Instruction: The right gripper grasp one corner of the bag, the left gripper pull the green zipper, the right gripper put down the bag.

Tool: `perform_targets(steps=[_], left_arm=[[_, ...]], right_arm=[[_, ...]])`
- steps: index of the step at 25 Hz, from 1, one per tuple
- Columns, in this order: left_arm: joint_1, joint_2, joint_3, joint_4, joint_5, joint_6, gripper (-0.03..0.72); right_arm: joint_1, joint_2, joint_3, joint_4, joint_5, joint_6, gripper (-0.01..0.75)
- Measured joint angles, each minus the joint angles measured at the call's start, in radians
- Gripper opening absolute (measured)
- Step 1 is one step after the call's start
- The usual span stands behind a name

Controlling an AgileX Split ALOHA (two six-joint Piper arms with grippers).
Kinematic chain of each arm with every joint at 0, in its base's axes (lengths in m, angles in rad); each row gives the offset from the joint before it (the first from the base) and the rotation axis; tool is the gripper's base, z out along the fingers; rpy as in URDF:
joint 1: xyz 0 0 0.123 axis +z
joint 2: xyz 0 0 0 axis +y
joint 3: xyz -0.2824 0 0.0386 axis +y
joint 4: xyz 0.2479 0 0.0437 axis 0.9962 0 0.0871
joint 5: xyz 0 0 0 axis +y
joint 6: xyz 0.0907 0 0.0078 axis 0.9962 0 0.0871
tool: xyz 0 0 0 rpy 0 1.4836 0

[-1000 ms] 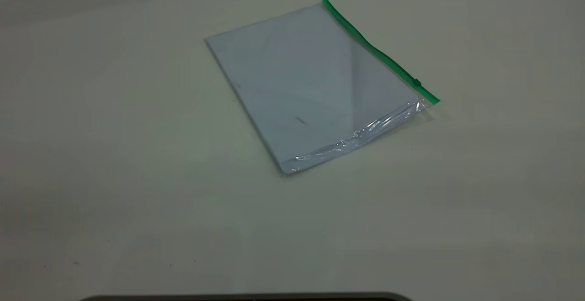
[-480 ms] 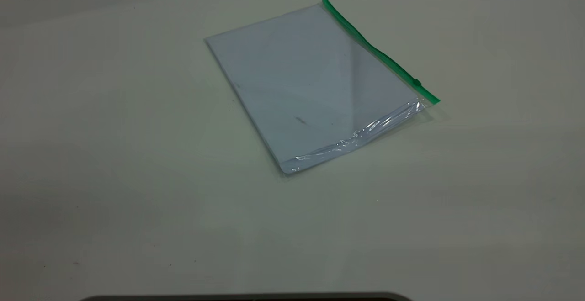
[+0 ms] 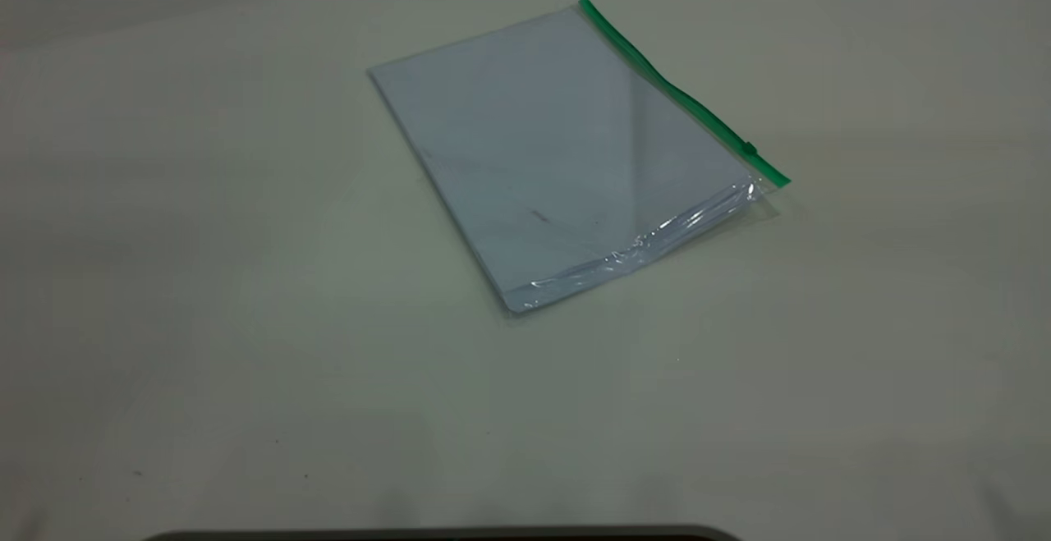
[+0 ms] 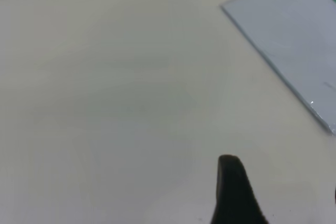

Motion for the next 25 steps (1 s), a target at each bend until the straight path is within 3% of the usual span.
perform_targets(steps=[6,12,20,25], left_arm=[[0.000,0.345,-0.092,-0.075,-0.100,0.175,0.512],[0.000,0.622,-0.225,-0.198,-0.157,0.309,0.512],[0.000,0.866,-0.347,-0.438,-0.183,0.567,0.512],[0.000,0.927,-0.356,-0.555,-0.189,0.692,0.512]], right_arm=[[0.000,0.409,0.000,0.213,-0.220,-0.188,0.527],[0.000,0.776,-0.024,0.699,-0.375,-0.613,0.526],[0.000,1.200,-0.145,1.427,-0.337,-1.306,0.524],[0.000,1.455,-0.272,1.512,-0.240,-1.435,0.524]])
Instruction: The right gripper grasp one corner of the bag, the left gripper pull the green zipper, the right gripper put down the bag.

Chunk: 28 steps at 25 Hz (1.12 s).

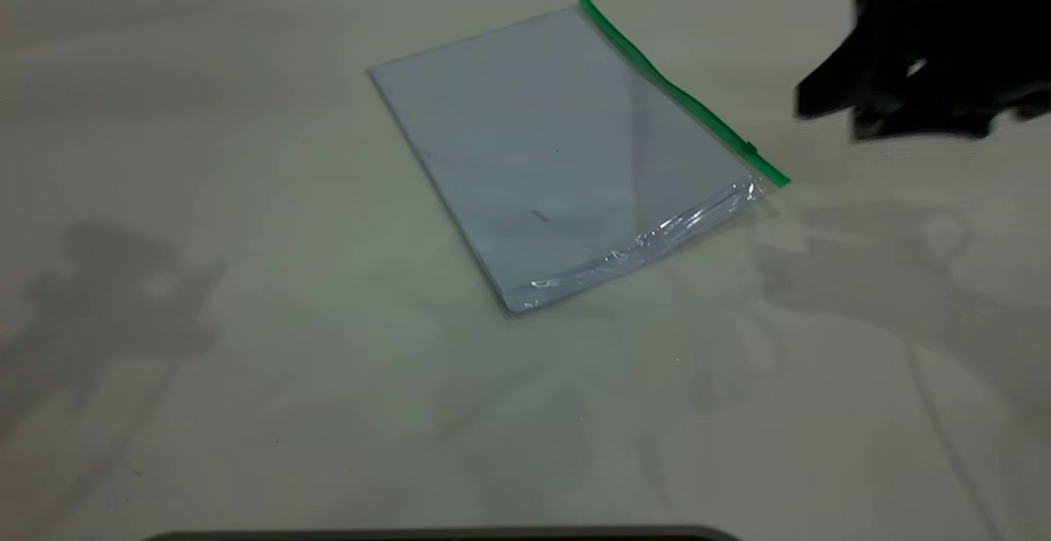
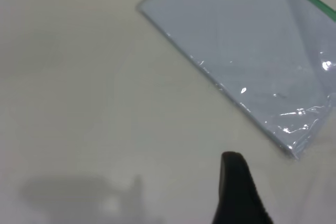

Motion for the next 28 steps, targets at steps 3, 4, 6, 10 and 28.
perform_targets(steps=[3,4,6,10,28], left_arm=[[0.000,0.012,-0.003,-0.040,-0.008,0.048,0.512],[0.000,0.013,-0.004,-0.047,-0.011,0.058,0.512],[0.000,0.013,-0.005,-0.054,-0.014,0.068,0.512],[0.000,0.013,-0.005,-0.055,-0.015,0.072,0.512],[0.000,0.013,-0.005,-0.056,-0.026,0.073,0.512]], right_arm=[[0.000,0.139,-0.079,0.007,0.023,-0.009,0.524],[-0.001,0.170,-0.100,0.008,0.028,-0.011,0.524],[-0.011,0.235,-0.145,0.012,0.050,-0.012,0.524],[-0.040,0.321,-0.205,0.015,0.090,-0.016,0.524],[-0.048,0.478,-0.351,0.018,0.188,-0.028,0.524]])
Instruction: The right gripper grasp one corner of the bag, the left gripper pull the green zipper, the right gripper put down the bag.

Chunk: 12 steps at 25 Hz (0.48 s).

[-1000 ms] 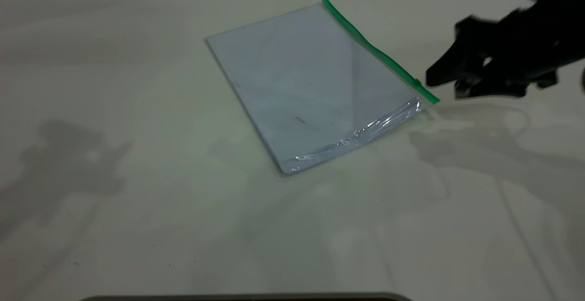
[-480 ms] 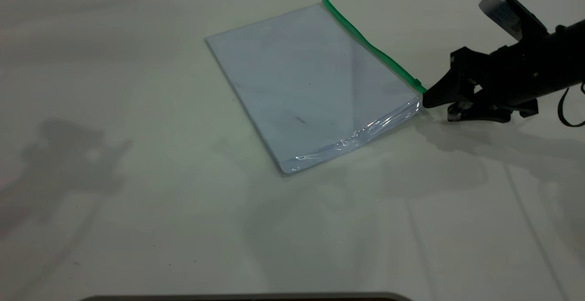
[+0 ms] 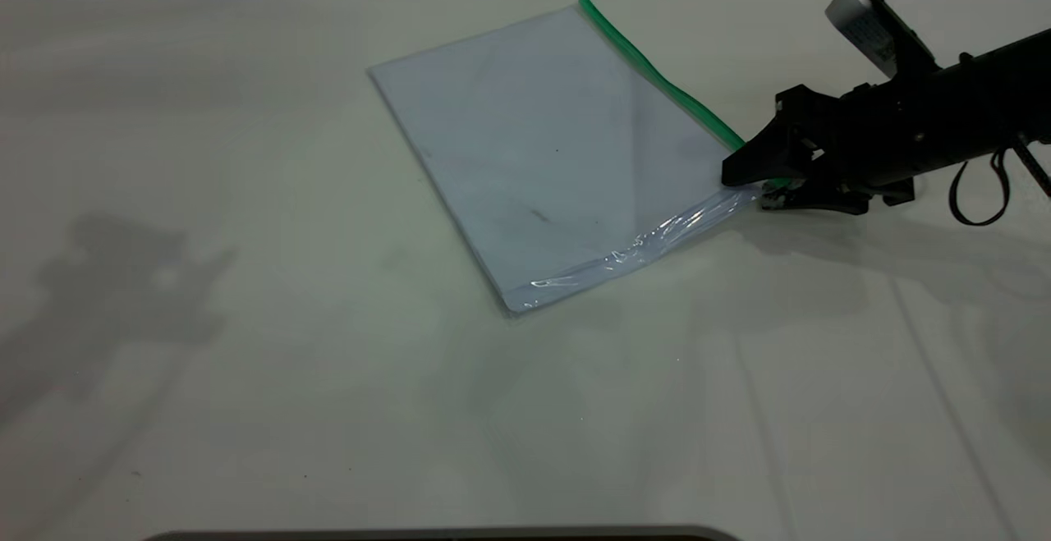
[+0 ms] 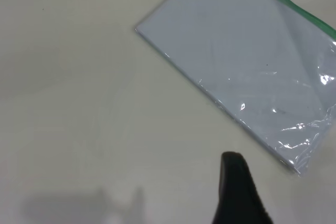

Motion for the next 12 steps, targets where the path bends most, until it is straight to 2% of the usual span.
perform_targets(steps=[3,6,9,12], left_arm=[[0.000,0.000,0.000,0.000,0.000,0.000,0.512],[0.000,0.000,0.000,0.000,-0.001,0.000,0.512],[0.000,0.000,0.000,0.000,-0.004,0.000,0.512],[0.000,0.001,0.000,0.000,-0.008,0.000,0.512]], right_arm=[[0.000,0.024,-0.006,0.000,0.029,0.004,0.515],[0.000,0.027,-0.010,0.000,0.041,0.005,0.471],[0.000,0.027,-0.011,0.000,0.046,0.005,0.382],[0.000,0.027,-0.011,0.000,0.057,0.005,0.257]])
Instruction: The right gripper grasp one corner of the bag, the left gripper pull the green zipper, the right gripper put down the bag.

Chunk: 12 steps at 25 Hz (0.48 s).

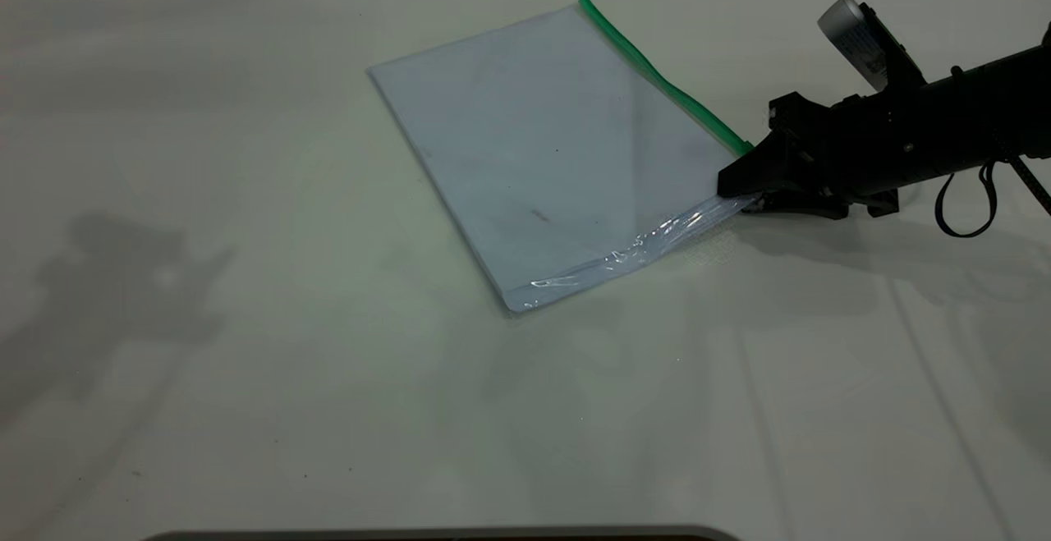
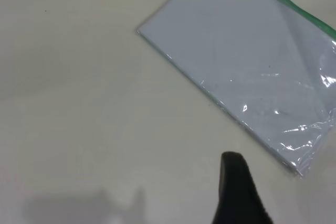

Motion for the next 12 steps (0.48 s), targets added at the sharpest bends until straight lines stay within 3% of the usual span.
perform_targets(steps=[6,12], left_arm=[[0.000,0.024,0.000,-0.024,-0.003,0.000,0.512],[-0.047,0.063,-0.029,-0.039,-0.015,0.077,0.512]], right_arm=[[0.000,0.000,-0.003,0.000,0.054,-0.008,0.053],[-0.001,-0.028,-0.013,-0.082,0.076,-0.037,0.033]])
